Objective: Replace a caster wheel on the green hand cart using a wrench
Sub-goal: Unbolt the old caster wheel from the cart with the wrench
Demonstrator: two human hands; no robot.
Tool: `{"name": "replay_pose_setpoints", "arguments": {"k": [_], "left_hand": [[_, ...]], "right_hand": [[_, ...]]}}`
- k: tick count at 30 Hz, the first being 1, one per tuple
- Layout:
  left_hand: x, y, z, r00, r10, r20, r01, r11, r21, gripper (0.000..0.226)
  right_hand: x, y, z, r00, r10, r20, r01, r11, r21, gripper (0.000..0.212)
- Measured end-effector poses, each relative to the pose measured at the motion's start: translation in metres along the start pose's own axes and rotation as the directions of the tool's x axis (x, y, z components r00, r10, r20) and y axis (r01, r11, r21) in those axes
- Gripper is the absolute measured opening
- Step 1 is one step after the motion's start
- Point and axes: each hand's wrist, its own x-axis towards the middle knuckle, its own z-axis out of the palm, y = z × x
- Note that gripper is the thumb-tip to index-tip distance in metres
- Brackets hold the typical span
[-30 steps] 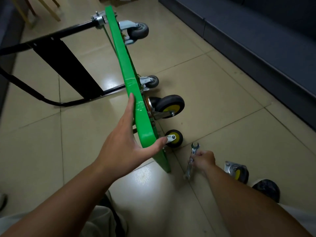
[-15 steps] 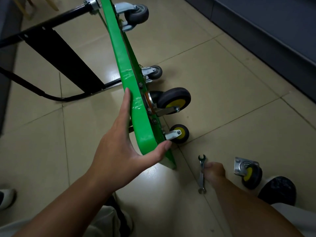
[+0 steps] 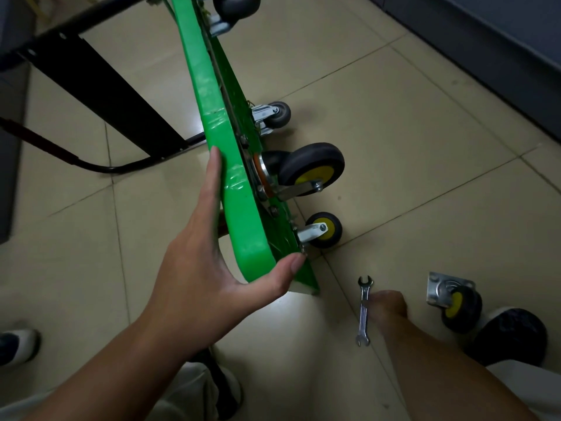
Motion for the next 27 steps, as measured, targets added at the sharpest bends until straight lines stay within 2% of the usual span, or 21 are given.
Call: {"name": "replay_pose_setpoints", "arguments": {"k": [2,6,10,15,22,24,27], "left_hand": [[0.000,0.000,0.000,1.000,0.001,0.005,-0.001,1.000,0.002,0.127],[0.000,0.000,-0.001,1.000,0.005,0.007,-0.005,1.000,0.007,0.127],[0.000,0.000,-0.002,1.000,0.003,0.009,-0.003,1.000,0.002,0.128],[0.000,0.000,-0.002,1.000,0.001,0.013,-0.001,1.000,0.008,0.129],[0.000,0.000,-0.004,1.000,-0.004,0.014,0.004,1.000,-0.002,0.129],[-0.001,0.000,-0.003,1.000,-0.003,0.014,0.003,1.000,-0.009,0.129],[-0.001,0.001,-0.004,1.000,-0.025,0.012,0.025,0.999,-0.024,0.129]], "right_hand": [[-0.004,-0.003,0.000,1.000,0.016,-0.023,-0.014,0.999,0.047,0.012],[-0.004,-0.004,0.003,0.998,-0.063,-0.012,0.059,0.973,-0.225,0.015],[-0.005,-0.006,0.007,0.997,-0.079,0.008,0.078,0.943,-0.324,0.015],[-0.005,-0.007,0.010,0.997,-0.077,-0.017,0.067,0.939,-0.336,0.009],[-0.008,-0.008,0.012,0.990,-0.130,-0.052,0.103,0.928,-0.358,0.013],[-0.010,-0.011,0.010,0.990,-0.136,-0.027,0.114,0.906,-0.408,0.017],[-0.023,-0.032,0.000,0.977,-0.193,0.096,0.214,0.834,-0.509,0.019]]}}
